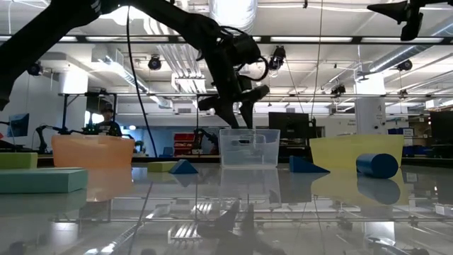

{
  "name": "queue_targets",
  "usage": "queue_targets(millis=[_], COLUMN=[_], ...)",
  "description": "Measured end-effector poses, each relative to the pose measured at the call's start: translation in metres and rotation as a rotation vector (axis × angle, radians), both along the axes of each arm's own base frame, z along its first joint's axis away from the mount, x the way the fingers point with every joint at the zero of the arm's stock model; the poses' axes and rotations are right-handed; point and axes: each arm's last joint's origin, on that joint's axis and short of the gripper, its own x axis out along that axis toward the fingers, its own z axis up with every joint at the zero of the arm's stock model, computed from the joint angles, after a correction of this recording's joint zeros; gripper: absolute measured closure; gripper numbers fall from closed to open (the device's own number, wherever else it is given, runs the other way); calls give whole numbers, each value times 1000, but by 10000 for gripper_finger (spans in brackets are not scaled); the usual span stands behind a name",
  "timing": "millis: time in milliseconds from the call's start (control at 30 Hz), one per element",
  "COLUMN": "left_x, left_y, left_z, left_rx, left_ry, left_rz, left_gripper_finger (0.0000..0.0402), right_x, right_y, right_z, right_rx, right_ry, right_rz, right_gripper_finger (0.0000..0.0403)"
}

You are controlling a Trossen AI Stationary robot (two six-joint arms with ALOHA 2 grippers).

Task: Sort & place blocks by color
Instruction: Put the blue block into the yellow bin

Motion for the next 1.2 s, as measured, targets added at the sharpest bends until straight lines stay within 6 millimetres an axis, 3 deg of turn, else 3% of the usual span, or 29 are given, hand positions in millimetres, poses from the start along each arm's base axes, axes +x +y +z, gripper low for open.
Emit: queue_targets(millis=[300, 500, 733, 933, 1200], left_x=[-17, -46, -80, -90, -97], left_y=[-38, -76, -114, -140, -160], left_z=[74, 137, 186, 199, 171], left_rx=[65, 194, 272, 305, 278], left_ry=[-136, -242, -363, -399, -440], left_rz=[-264, -410, -511, -599, -637], left_gripper_finger=[228, 228, 228, 228, 228], right_x=[22, 47, 89, 104, 131], right_y=[3, 6, 10, 11, 14], right_z=[-5, -13, -31, -37, -69], right_rx=[107, 181, 255, 214, 61], right_ry=[8, 85, 408, 778, 1128], right_rz=[161, 268, 352, 361, 504], right_gripper_finger=[200, 200, 200, 200, 200])
